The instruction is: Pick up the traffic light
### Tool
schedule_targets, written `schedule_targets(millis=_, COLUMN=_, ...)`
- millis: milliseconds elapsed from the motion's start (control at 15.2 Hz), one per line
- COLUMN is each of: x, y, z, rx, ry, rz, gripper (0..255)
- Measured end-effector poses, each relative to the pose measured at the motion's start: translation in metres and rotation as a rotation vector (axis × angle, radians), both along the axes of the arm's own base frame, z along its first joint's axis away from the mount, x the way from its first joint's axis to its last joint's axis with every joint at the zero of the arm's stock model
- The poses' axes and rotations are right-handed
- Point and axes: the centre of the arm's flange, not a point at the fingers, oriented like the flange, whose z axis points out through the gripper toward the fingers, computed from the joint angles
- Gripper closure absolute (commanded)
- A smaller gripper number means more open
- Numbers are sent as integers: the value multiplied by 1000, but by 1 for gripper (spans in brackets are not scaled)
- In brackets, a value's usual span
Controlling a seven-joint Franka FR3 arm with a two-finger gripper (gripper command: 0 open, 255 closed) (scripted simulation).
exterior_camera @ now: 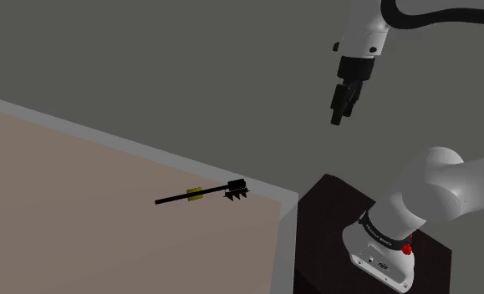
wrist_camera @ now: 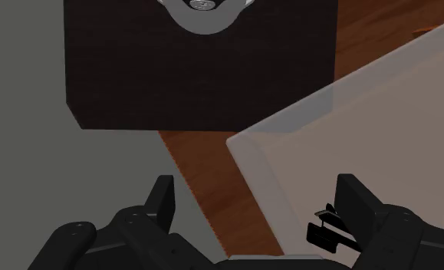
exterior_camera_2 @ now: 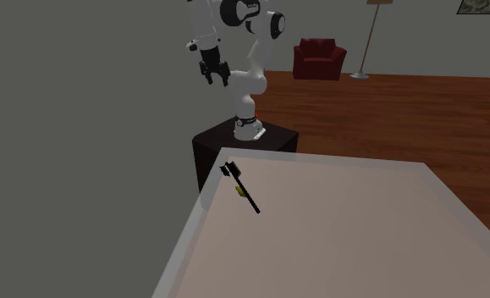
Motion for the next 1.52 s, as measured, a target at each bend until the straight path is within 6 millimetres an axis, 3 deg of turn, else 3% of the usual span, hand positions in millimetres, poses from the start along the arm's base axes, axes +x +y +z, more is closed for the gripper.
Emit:
schedule_targets(millis=198, x=11, y=9, z=-9, rx=-4, ry=-3, rz=26, gripper=0)
schedule_targets(millis=462, x=38, y=37, z=-35, rx=-18, ry=-15, rz=105, gripper=0)
schedule_targets(millis=1254, x=125, y=149, z=-124, rx=-59, ry=-57, rz=360, gripper=0)
schedule_targets(millis=1518, x=145, y=189, z=-150, rx=-73, ry=-71, rz=445, gripper=0)
